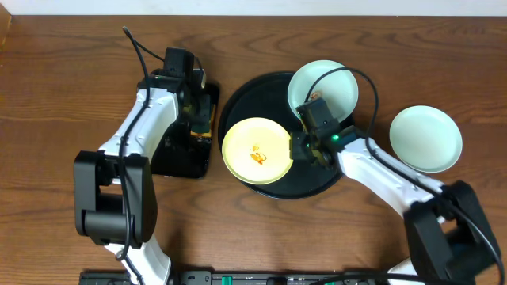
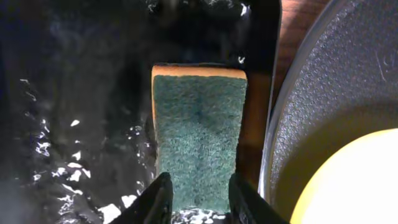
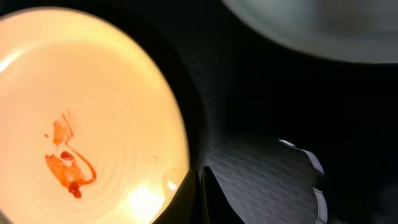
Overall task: Clean dirty plates on tray and stack at the side
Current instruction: 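Carry the sponge with the left gripper toward the yellow plate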
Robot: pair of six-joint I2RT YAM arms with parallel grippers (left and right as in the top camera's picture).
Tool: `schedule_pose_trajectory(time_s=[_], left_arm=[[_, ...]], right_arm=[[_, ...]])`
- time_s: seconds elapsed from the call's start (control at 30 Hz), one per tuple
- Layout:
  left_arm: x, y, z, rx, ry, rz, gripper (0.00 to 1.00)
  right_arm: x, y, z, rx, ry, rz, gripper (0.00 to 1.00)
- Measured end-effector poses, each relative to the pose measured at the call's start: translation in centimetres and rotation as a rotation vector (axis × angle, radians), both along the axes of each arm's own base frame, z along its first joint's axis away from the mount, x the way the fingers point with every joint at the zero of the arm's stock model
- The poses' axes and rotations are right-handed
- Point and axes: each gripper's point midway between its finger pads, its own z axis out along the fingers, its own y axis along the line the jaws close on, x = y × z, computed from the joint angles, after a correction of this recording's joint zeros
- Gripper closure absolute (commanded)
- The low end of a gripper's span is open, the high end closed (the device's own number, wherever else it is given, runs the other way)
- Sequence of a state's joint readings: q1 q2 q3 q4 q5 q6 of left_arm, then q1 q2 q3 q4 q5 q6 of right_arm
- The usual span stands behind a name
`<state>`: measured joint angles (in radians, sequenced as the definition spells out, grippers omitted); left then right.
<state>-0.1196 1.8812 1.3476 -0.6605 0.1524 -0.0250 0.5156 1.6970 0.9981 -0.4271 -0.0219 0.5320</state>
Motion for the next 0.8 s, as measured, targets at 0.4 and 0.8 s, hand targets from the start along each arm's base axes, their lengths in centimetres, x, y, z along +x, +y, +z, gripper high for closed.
schedule_pose_trajectory(time_s=[0.4,0.8], left_arm=[[0.0,0.0,0.0,0.002,0.002,0.001,0.42],[0.7,0.0,-0.6,0.000,-0.016,0.001,0.41]], right_arm=[[-0.1,-1.2,0.2,-0.058,-0.008,-0.014,0.81],[-0.1,-1.0,0.2,-0.050,-0.009,-0.008,0.63]])
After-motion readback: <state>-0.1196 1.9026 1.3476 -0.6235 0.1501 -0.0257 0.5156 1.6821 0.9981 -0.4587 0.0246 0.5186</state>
